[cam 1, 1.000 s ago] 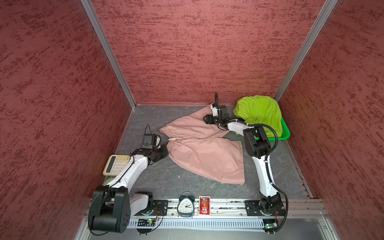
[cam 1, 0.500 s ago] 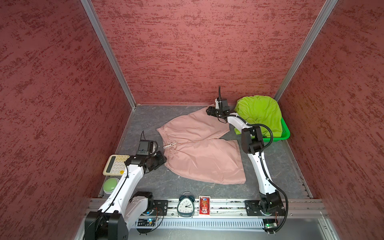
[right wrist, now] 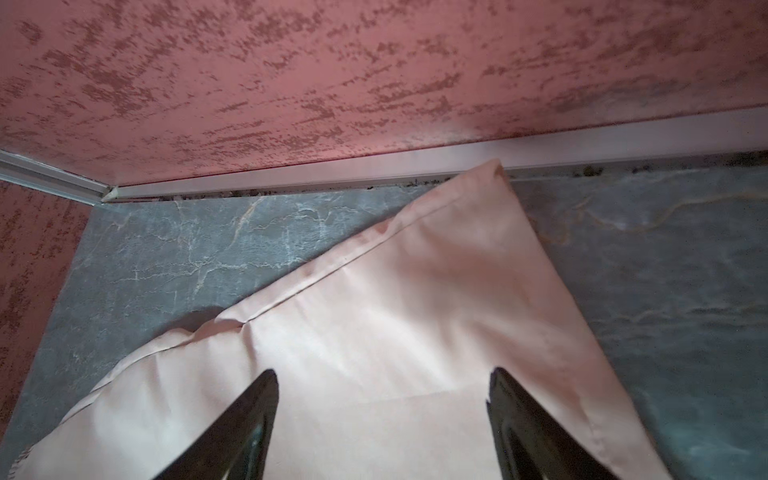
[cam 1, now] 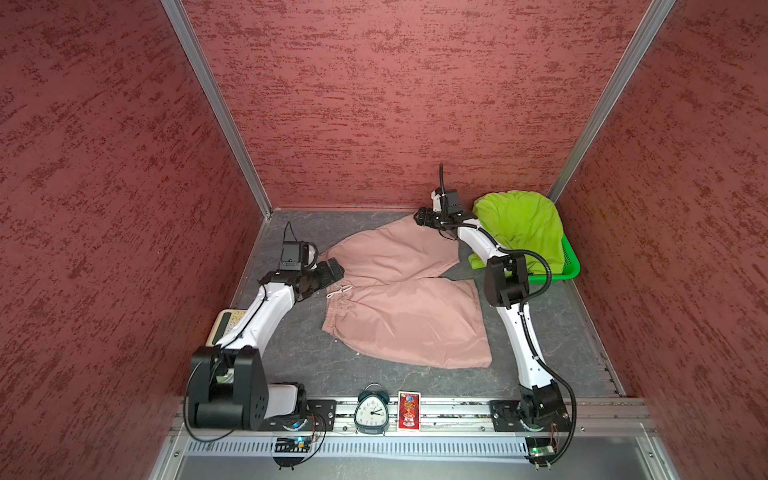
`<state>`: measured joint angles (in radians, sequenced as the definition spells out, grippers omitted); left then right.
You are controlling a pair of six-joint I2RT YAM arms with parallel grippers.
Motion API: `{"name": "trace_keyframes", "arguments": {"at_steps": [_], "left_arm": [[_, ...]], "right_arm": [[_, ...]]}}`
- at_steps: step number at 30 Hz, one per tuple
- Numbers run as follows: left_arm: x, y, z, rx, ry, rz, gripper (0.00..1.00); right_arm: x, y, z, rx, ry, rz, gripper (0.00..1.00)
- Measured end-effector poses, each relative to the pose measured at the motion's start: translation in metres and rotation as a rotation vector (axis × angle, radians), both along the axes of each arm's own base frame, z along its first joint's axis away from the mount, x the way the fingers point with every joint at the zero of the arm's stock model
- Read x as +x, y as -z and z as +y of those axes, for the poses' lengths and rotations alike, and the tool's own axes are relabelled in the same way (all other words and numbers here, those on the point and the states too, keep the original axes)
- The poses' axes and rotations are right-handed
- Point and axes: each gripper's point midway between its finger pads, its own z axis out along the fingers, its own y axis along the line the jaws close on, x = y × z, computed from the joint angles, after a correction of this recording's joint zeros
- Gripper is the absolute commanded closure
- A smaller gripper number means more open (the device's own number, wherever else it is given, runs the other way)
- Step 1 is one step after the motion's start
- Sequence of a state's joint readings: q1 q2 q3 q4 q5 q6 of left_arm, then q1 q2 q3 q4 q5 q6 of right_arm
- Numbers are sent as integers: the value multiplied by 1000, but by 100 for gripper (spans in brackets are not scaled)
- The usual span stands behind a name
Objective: Fold and stack the shorts
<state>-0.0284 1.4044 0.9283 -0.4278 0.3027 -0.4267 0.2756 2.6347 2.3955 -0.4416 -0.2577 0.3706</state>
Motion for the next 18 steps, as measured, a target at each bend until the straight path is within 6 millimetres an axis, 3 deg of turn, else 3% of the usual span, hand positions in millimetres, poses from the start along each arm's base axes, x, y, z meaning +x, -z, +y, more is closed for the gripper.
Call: {"name": "trace_keyframes", "arguments": {"at_steps": [6,9,13,18], "left_arm": [[50,3,-25,-36,101,-76,1],[68,13,-30,-44,118,-76,1],[73,46,-27,-29,107,3,1],[66,79,-3,-2,63,106,1]], "right_arm": [[-10,22,-9,-21,4,71,19],[-17,39,-22,-29,21,122,19],[-19,36,-41,-62,45,134,19],[-26,12,-61,-140,68,109,18]]}}
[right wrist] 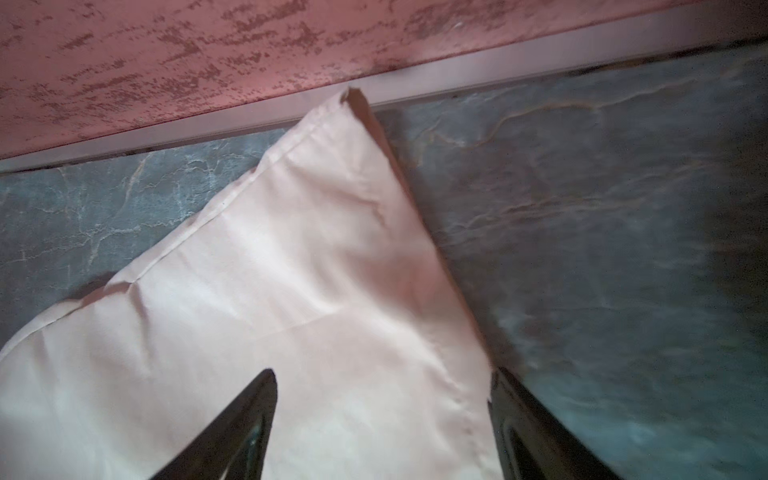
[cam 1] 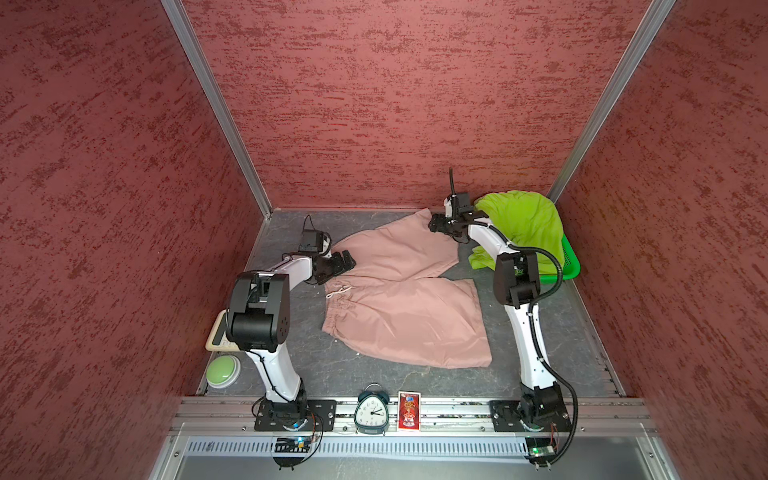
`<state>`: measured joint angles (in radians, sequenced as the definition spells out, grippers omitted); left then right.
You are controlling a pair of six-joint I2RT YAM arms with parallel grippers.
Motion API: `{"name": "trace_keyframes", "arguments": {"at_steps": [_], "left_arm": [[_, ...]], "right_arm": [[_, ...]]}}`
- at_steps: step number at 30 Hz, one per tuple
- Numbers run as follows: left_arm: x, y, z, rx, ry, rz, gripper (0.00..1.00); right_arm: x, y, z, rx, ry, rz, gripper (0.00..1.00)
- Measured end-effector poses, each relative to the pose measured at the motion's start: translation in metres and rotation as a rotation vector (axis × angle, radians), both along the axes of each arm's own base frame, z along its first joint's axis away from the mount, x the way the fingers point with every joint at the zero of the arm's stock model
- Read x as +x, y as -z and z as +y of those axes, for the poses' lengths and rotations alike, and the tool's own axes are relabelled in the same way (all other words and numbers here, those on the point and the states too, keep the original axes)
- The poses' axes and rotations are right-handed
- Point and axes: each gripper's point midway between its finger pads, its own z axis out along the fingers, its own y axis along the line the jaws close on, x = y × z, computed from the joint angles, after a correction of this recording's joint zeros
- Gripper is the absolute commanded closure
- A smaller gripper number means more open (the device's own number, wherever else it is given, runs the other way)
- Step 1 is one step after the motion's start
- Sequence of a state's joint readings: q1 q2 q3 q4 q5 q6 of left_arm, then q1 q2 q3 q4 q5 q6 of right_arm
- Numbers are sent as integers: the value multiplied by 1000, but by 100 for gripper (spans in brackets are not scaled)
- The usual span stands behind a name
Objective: Fold and stack the shorts
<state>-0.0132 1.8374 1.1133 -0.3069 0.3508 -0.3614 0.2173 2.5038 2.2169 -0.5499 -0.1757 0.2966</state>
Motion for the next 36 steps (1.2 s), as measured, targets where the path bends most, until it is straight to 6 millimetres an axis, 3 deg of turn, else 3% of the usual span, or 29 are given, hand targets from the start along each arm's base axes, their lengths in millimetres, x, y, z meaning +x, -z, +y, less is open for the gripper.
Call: {"name": "trace_keyframes", "arguments": {"at_steps": [6,10,13,17,19,23,28,33,36], "left_arm": [[9,-5,47,14,-94,-2,1],[19,-16,53,22,-87,-29,1],[25,-25,42,5,-47,-58,1],[22,-26,22,-8,11,-59,1],[19,-28,12,-14,35,-62,1],[13,-34,6,-19,52,-67,1],[3,-33,7,-20,49,-57,1],[-5,-28,7,-21,47,-39,1],[-7,-28,7,-19,49,-37,1]], "right_arm": [[-54,-48,-30,-86,49,-32,19],[-101,-70,-38,-37,73,-81,29],[-128,-54,-31,60,71,-57,29],[-155,1,-17,159,68,47,30],[-165,23,-12,193,73,97,38],[-160,33,-3,257,85,97,43],[-133,26,5,306,95,28,44],[-111,33,9,331,111,4,44],[-105,36,12,339,114,-2,54]]}}
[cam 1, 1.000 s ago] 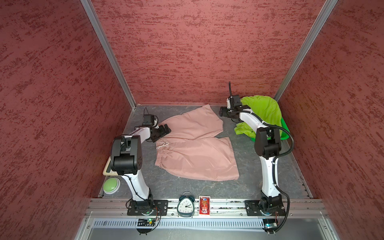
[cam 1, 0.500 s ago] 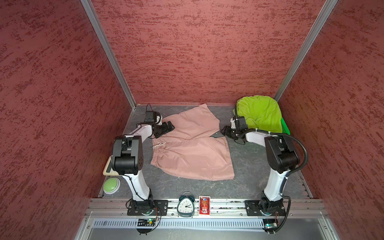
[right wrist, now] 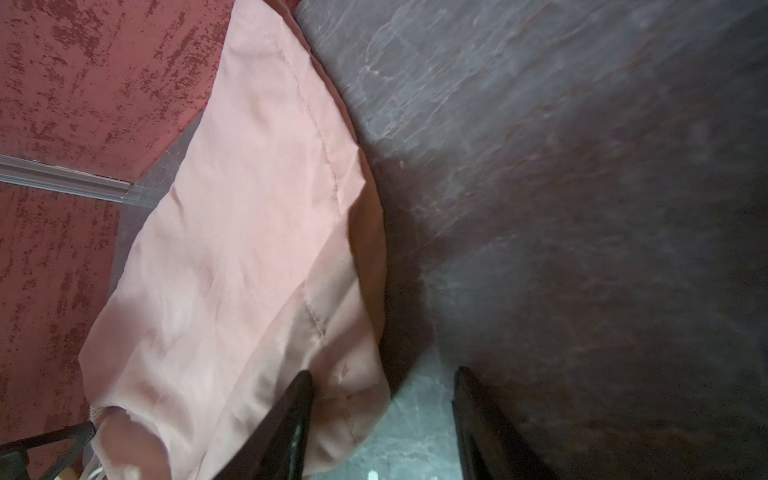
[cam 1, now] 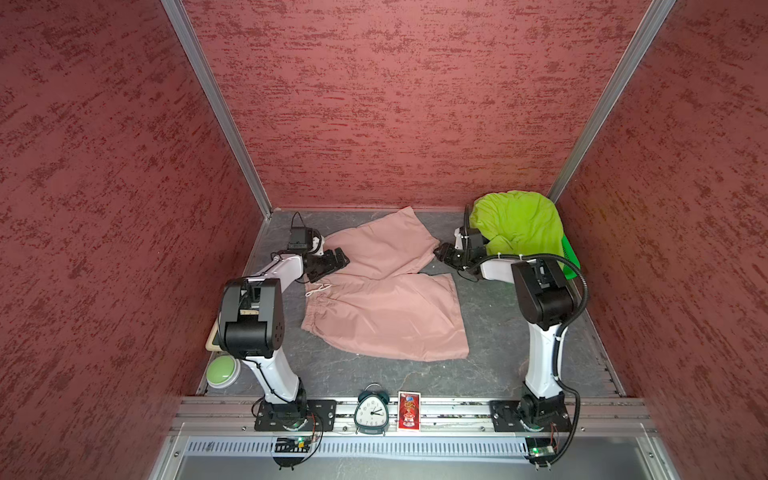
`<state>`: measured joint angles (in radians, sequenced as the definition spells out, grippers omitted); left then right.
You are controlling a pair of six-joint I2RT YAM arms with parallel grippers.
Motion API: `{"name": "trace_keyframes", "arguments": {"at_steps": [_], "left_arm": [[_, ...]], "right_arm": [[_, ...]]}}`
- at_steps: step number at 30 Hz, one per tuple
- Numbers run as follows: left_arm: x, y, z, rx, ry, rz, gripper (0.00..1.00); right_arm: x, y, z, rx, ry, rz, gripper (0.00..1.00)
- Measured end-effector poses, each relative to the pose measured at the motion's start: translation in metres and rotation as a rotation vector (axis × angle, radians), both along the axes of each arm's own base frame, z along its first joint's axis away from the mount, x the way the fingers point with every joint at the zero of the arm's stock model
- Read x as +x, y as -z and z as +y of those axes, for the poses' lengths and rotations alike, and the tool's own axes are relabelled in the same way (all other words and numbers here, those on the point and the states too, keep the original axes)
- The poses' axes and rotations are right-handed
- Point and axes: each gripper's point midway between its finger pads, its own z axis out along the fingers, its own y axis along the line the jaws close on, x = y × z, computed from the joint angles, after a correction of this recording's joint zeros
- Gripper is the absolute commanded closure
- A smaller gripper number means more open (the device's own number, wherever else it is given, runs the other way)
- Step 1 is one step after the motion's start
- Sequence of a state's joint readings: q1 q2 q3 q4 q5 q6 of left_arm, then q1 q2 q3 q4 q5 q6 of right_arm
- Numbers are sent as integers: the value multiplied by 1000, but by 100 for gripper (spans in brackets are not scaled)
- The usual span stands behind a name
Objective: Fold and stack the shorts
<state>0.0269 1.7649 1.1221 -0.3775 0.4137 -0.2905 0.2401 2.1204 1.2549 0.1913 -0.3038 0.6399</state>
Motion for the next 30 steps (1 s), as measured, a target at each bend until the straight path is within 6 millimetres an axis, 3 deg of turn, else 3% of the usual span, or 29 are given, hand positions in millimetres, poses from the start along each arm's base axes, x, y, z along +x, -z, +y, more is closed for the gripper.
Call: {"name": "trace_keyframes", "arguments": {"at_steps": [5,7,12,17,18,20,23,26,30], "left_arm": [[-3,0,0,-1,0,2,1],[-3,0,0,0,1,0,1],[-3,-1,0,5,6,-5,1],[-4,-3,1,12,10,-8,1],[-4,-3,1,13,10,-8,1],[-4,-3,1,14,10,-8,1],[-4,-3,2,16,9,-8,1],[-5,-5,3,20,6,-8,1],[-12,-19,6,40,-6,-14,1]], "right_arm": [[11,-1,10,4,-20,-23,91],[13,-4,16,-16,-39,-30,99],[28,-31,24,-170,-62,-85,100],[19,-52,10,-375,-54,-94,99],[16,-56,6,-411,-52,-96,93],[10,-57,-5,-482,-40,-76,63],[-3,-56,-26,-576,-19,-45,55],[-18,-48,-44,-633,-6,12,39],[-39,-47,-57,-656,-8,59,27]]}}
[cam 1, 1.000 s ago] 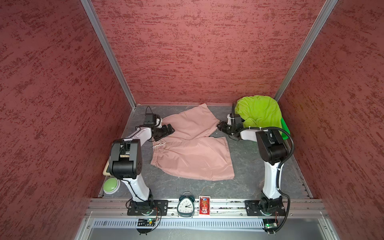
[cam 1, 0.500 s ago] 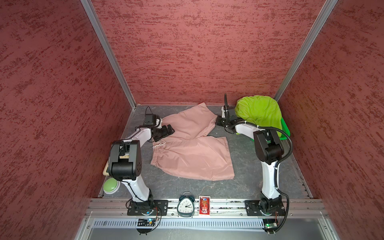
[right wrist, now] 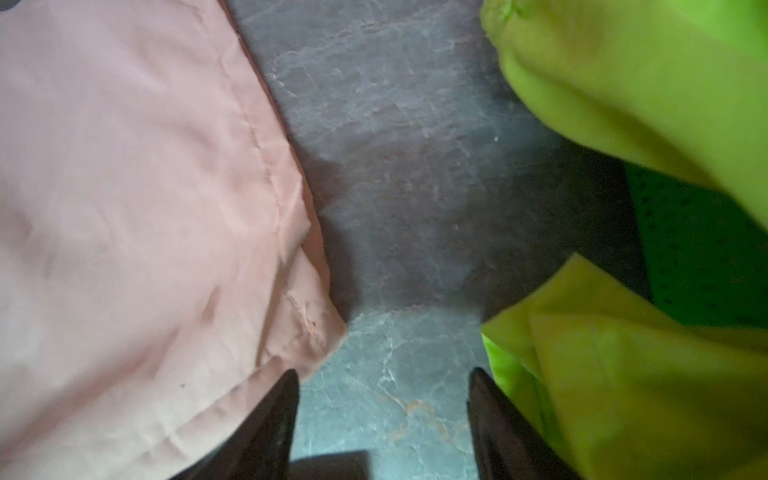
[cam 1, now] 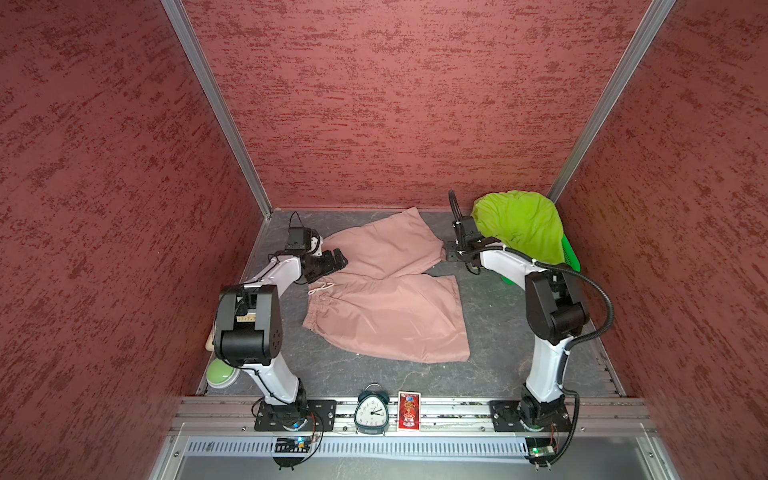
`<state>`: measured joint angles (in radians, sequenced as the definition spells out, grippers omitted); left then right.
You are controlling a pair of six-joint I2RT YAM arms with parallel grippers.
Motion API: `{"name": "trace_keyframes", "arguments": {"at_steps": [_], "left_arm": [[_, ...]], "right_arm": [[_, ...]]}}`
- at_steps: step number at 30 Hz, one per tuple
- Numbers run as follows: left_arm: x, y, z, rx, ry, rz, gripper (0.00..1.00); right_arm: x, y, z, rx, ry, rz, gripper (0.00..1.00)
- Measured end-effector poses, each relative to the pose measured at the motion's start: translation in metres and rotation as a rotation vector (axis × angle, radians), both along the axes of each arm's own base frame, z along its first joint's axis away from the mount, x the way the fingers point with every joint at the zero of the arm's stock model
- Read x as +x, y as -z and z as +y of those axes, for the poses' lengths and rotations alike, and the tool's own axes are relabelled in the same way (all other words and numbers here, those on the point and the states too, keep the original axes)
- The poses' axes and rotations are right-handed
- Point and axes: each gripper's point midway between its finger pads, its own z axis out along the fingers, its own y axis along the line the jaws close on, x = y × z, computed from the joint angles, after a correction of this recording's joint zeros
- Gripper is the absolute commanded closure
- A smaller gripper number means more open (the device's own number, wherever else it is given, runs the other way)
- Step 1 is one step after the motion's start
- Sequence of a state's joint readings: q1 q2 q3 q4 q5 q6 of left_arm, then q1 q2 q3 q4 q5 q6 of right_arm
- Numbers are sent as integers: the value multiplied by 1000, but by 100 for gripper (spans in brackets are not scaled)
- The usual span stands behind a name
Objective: Fold and stack the shorts
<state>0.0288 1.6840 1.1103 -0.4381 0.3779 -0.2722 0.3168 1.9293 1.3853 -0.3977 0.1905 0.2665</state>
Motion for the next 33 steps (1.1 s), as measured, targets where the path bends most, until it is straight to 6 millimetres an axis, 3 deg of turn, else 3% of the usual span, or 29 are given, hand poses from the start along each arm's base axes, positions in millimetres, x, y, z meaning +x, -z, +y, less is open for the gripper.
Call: {"name": "trace_keyframes", "arguments": {"at_steps": [3,5,9,14,17,22,27,33], "left_arm": [[-14,-26,7,28,-36,-43,1],[-33,-44,14,7,-93,-91,1],[-80,-48,37,-53,-248,-94,1],[-133,-27,34,-99,-332,10,1],[-155,-23,32,-108,-355,45,1],[-177,-15,28,-145,-398,80,1],[-191,7,21,-207,-450,176,1],[-199,14,25,-239,-526,203,1]], "right_arm": [[-18,-17,-4,26,-5,6,25],[-37,-35,-2,74,-15,-3,24],[-89,-55,1,162,-6,26,24],[-192,-32,16,258,29,214,25],[-251,-13,21,299,62,342,26],[-318,14,21,333,136,520,26],[-353,22,29,404,196,600,24],[-353,32,47,479,254,612,23]]}}
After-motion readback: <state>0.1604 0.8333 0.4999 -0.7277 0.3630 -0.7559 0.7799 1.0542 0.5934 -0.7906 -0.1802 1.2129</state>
